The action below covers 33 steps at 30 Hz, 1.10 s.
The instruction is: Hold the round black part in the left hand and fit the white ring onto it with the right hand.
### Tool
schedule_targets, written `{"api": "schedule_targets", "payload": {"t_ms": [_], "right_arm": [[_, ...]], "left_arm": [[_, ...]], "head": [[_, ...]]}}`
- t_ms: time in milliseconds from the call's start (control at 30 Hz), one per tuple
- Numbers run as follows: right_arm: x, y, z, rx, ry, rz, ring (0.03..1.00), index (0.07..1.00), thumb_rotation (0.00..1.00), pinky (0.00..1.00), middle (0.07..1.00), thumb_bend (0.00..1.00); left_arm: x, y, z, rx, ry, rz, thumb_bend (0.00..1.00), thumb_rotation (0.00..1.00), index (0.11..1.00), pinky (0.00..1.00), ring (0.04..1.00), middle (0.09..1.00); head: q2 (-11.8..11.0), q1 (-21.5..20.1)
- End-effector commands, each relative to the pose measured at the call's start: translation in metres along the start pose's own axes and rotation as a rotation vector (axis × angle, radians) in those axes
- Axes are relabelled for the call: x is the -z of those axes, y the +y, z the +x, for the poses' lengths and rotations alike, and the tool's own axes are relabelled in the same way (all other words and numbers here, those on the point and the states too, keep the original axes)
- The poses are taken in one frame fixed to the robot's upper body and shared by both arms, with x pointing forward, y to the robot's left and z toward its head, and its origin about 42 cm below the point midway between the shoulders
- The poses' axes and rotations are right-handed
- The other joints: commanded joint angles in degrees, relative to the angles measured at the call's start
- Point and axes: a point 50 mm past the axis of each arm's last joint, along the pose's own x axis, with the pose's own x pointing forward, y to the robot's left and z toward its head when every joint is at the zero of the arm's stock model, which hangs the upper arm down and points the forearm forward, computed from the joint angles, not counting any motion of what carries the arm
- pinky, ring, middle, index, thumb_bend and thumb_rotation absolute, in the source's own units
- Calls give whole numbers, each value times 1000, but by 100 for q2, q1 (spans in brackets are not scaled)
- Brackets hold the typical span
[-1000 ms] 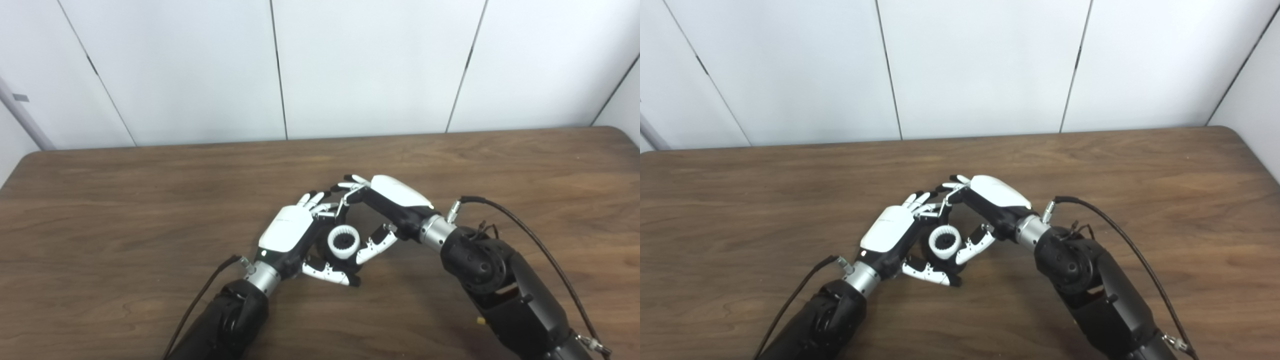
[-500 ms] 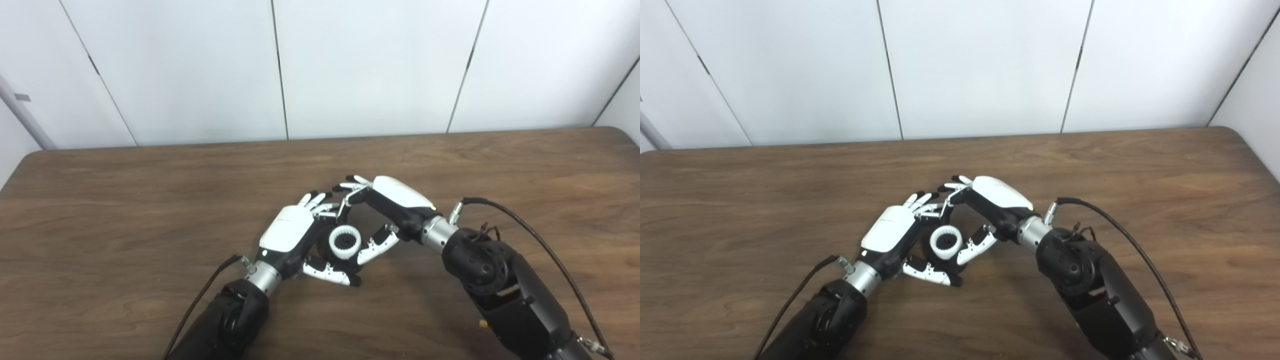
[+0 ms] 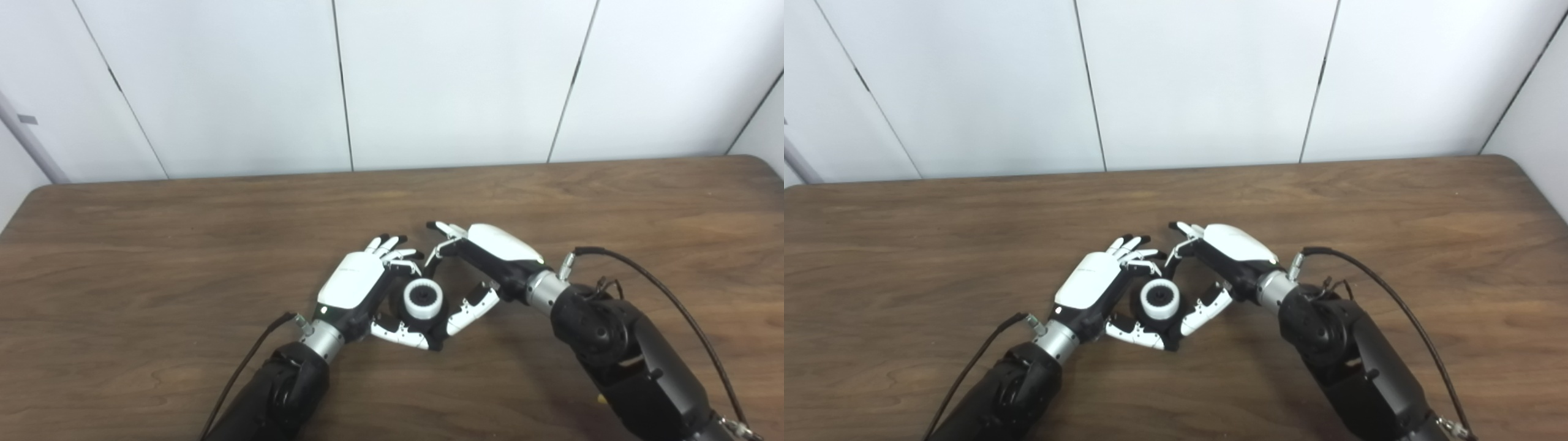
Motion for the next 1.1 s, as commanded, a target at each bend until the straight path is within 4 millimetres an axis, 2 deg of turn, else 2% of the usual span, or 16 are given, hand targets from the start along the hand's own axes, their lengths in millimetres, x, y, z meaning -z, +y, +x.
{"api": "schedule_targets", "payload": {"t_ms": [0,433,633,733,867,967,1067], "right_arm": [[-12,-12,0,33,-38,-23,1000,894,363,968,1000,1000],[-4,-6,-5,-37,21,-6,1000,994,400,1000,1000,1000],[10,-9,-22,29,61,35,1000,1000,428,1000,1000,1000],[21,-9,-42,120,89,71,1000,1000,490,1000,1000,995],[33,-6,-65,209,75,170,1000,1000,543,986,1000,877],[42,4,-86,274,53,235,1000,1000,596,911,1000,814],[49,20,-110,325,51,297,1000,1000,547,912,1000,730]], "left_arm": [[13,-26,-24,78,57,-25,522,49,479,1000,966,839],[14,-28,-22,76,53,-18,522,49,479,1000,959,836],[17,-29,-20,82,61,-27,522,48,478,1000,962,838],[19,-30,-19,83,65,-20,522,48,478,1000,961,837],[22,-32,-18,85,69,-10,522,48,479,1000,965,840],[24,-33,-17,88,78,-7,522,48,479,1000,968,843],[27,-34,-17,83,85,-2,522,48,479,1000,970,842]], "head": [[5,-7],[-47,-3],[-138,-5],[-184,-9],[-266,28],[-317,45],[-360,13]]}}
